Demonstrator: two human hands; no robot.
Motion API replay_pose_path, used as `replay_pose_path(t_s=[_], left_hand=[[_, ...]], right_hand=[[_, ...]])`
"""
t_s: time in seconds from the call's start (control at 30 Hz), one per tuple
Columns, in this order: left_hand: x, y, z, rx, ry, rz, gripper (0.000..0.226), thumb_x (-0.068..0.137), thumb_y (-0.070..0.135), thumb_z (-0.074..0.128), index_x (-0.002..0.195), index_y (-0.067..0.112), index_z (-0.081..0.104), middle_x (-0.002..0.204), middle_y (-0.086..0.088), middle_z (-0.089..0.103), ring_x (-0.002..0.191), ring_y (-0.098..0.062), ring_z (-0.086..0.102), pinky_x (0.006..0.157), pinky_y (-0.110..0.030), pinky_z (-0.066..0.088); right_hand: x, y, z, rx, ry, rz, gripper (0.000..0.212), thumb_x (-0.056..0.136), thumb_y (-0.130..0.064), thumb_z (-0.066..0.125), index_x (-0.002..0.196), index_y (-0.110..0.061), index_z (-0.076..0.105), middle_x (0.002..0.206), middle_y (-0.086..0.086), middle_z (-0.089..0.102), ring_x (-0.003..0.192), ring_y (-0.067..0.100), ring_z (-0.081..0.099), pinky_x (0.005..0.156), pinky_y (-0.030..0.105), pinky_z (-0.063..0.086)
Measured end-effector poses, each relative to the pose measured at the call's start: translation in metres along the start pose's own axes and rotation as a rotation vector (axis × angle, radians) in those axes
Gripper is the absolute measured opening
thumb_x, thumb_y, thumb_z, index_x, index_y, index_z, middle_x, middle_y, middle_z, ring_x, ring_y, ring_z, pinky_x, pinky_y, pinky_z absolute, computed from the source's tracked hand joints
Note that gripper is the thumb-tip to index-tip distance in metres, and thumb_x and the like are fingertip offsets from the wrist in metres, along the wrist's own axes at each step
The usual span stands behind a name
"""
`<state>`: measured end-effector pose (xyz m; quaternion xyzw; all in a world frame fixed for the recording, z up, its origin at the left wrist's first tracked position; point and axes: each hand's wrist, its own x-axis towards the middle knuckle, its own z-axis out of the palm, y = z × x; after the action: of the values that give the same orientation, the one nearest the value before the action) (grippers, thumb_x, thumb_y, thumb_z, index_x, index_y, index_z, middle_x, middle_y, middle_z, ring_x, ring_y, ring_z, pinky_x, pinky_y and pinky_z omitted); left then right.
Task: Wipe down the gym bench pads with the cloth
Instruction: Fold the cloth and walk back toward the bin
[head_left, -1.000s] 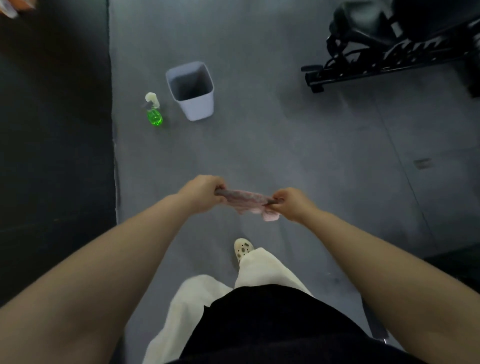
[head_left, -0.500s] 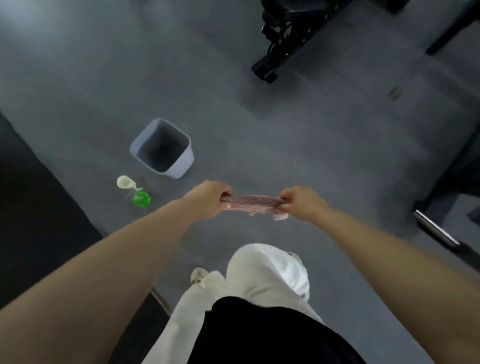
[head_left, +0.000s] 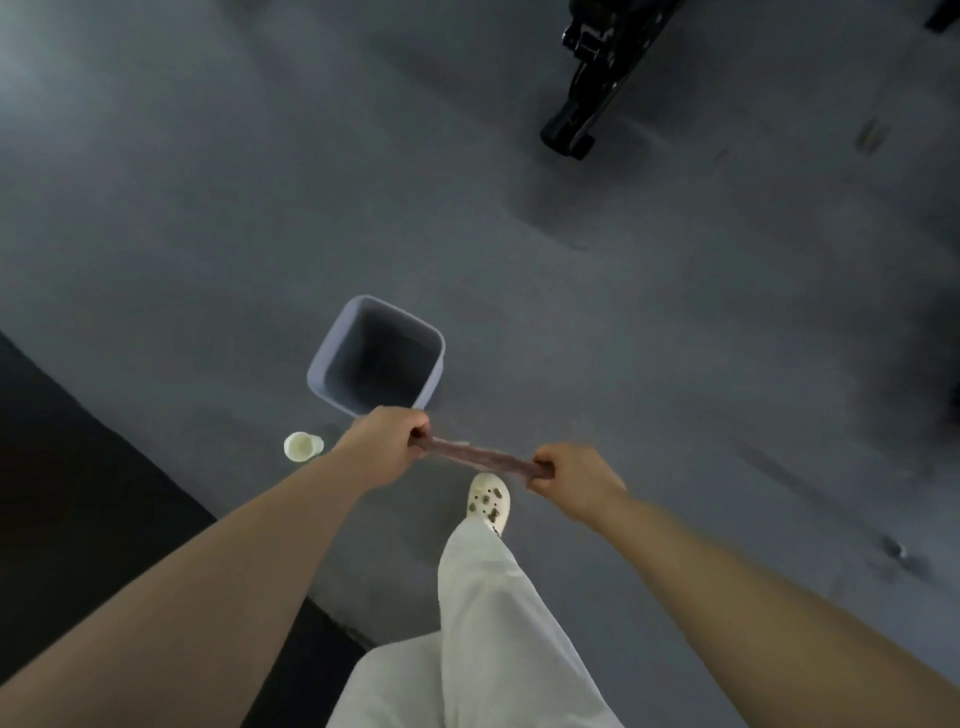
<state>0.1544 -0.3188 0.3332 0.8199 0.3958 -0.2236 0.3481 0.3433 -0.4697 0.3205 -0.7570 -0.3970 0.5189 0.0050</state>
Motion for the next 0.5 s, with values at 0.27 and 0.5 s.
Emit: replay_pose_path(t_s=[0.27, 0.5], left_hand=[[0.113, -0.128, -0.024, 0.089, 0.114, -0.011, 0.009, 0.088, 0.015, 0.061, 0.093, 0.013, 0.067, 0.095, -0.002, 0.066, 0.092, -0.023, 0.059, 0.069, -0.026, 0.032], [0.203, -0.218, 0.024, 0.224, 0.129, 0.100, 0.014, 0.091, 0.016, 0.055, 0.096, 0.012, 0.068, 0.099, -0.005, 0.067, 0.093, -0.028, 0.060, 0.079, -0.034, 0.041]], right_hand=[[0.149, -0.068, 0.030, 0.082, 0.115, -0.037, 0.014, 0.088, -0.012, 0.052, 0.089, -0.015, 0.065, 0.088, -0.001, 0.052, 0.087, 0.026, 0.057, 0.066, 0.028, 0.039], [0.272, -0.059, 0.096, -0.018, 0.162, 0.031, 0.035, 0.089, -0.002, 0.043, 0.107, -0.020, 0.067, 0.118, 0.016, 0.056, 0.097, 0.032, 0.060, 0.071, 0.030, 0.043]])
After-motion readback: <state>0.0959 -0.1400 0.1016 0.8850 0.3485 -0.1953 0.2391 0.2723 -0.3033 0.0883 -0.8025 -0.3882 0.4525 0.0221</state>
